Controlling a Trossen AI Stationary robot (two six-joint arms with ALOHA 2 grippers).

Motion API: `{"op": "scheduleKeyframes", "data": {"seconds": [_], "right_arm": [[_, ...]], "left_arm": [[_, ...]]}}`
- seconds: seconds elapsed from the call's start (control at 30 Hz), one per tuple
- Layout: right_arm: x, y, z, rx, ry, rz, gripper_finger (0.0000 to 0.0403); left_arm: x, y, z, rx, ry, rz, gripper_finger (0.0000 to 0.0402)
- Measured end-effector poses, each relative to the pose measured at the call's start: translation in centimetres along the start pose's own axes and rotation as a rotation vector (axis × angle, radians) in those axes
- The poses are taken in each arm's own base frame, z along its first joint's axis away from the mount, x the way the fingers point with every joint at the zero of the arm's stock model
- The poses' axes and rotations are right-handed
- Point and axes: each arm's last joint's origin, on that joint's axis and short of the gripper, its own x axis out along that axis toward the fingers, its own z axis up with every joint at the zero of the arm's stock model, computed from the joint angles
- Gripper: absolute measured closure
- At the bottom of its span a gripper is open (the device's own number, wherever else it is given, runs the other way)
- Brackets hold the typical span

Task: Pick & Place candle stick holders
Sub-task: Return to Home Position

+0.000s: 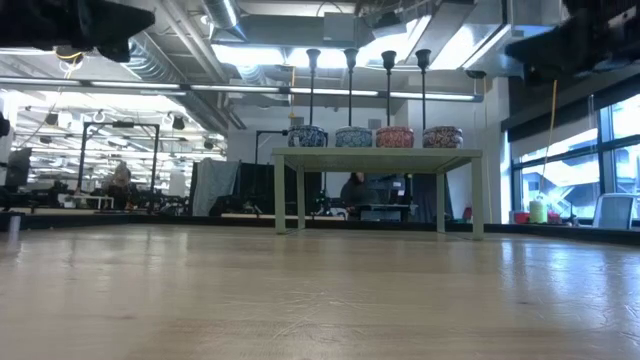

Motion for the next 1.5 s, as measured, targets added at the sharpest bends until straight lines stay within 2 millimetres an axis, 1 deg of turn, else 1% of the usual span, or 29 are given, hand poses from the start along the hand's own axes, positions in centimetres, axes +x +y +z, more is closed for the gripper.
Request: {"op": "scheduleKeyframes", "data": {"seconds": [0.07, 0.17, 0.27, 0.37, 0.43, 0.53, 0.7, 0.97, 1.27, 1.5], "right_arm": [[0.2, 0.0, -0.8, 0.014, -0.009, -0.019, 0.0401], [0.4, 0.1, -1.8, 0.012, -0.035, -0.022, 0.0401], [0.7, 0.1, -2.7, 0.007, -0.062, -0.032, 0.0401], [0.9, 0.1, -3.5, 0.012, -0.066, -0.069, 0.0401], [1.1, 0.1, -4.0, 0.023, -0.072, -0.093, 0.0401], [1.2, 0.1, -4.7, 0.028, -0.087, -0.107, 0.0401], [1.5, 0.2, -5.8, 0.028, -0.107, -0.110, 0.0401], [1.5, 0.1, -5.8, 0.029, -0.104, -0.125, 0.0401], [1.5, 0.1, -6.0, 0.027, -0.078, -0.124, 0.0401], [1.5, 0.1, -6.0, 0.027, -0.079, -0.124, 0.0401]], "left_arm": [[0.1, -0.1, -0.3, -0.003, -0.015, -0.001, 0.0398], [0.5, -0.4, -1.4, 0.000, -0.002, -0.003, 0.0400], [0.7, -0.6, -1.9, 0.014, -0.037, 0.006, 0.0398], [0.9, -0.8, -3.0, 0.021, -0.033, 0.007, 0.0397], [1.0, -0.9, -3.1, 0.019, -0.054, 0.014, 0.0397], [1.0, -1.0, -3.7, 0.026, -0.034, 0.010, 0.0400], [1.0, -1.0, -3.7, 0.019, -0.037, 0.011, 0.0397], [1.0, -1.1, -3.8, 0.007, -0.037, -0.035, 0.0400], [1.0, -1.3, -3.8, -0.003, -0.039, -0.068, 0.0394], [1.0, -1.4, -4.3, -0.012, 0.020, -0.082, 0.0399]]}}
